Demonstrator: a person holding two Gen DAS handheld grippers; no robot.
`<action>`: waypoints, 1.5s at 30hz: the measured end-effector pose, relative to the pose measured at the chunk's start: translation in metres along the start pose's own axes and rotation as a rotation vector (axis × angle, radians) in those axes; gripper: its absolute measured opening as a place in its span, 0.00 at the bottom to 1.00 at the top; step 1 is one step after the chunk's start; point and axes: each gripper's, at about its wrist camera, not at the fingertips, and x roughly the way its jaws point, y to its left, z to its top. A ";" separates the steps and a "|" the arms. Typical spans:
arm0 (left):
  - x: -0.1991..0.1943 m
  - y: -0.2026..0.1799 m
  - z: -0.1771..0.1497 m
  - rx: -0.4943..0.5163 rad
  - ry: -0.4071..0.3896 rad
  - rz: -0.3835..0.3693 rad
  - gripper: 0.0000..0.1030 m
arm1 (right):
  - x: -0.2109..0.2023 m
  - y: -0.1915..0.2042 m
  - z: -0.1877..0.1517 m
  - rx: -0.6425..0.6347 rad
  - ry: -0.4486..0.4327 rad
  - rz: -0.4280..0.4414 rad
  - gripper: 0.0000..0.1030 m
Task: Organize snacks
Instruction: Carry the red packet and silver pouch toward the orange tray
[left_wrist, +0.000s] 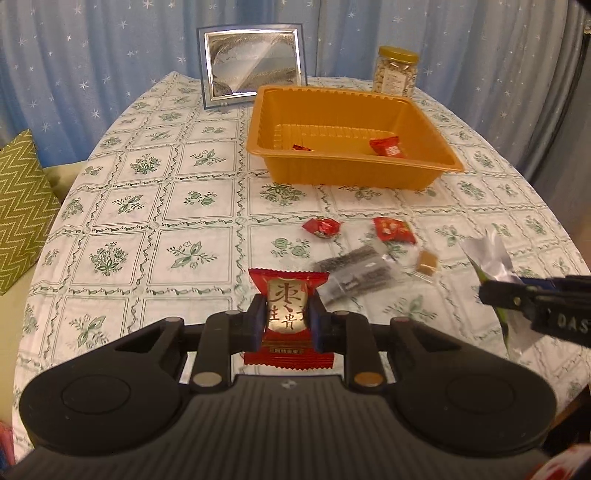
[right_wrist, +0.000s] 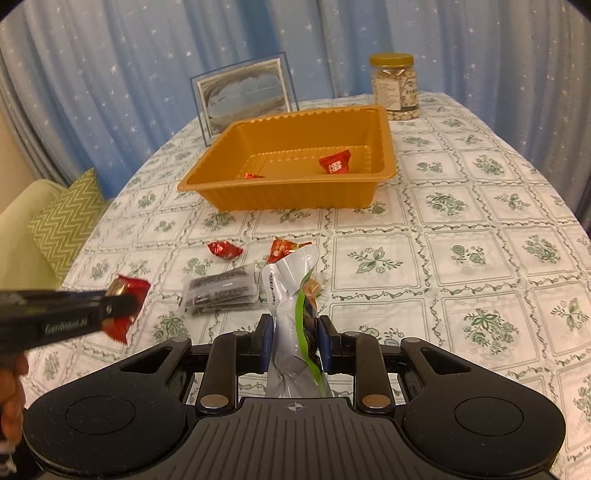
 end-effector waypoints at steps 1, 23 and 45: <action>-0.003 -0.002 -0.001 0.003 -0.004 0.001 0.21 | -0.003 0.001 0.001 0.005 -0.003 -0.003 0.25; -0.029 -0.039 0.015 0.049 -0.058 -0.043 0.21 | -0.035 -0.014 0.020 0.062 -0.042 -0.037 0.25; 0.044 -0.032 0.144 0.074 -0.138 -0.061 0.21 | 0.043 -0.028 0.156 0.061 -0.071 0.001 0.25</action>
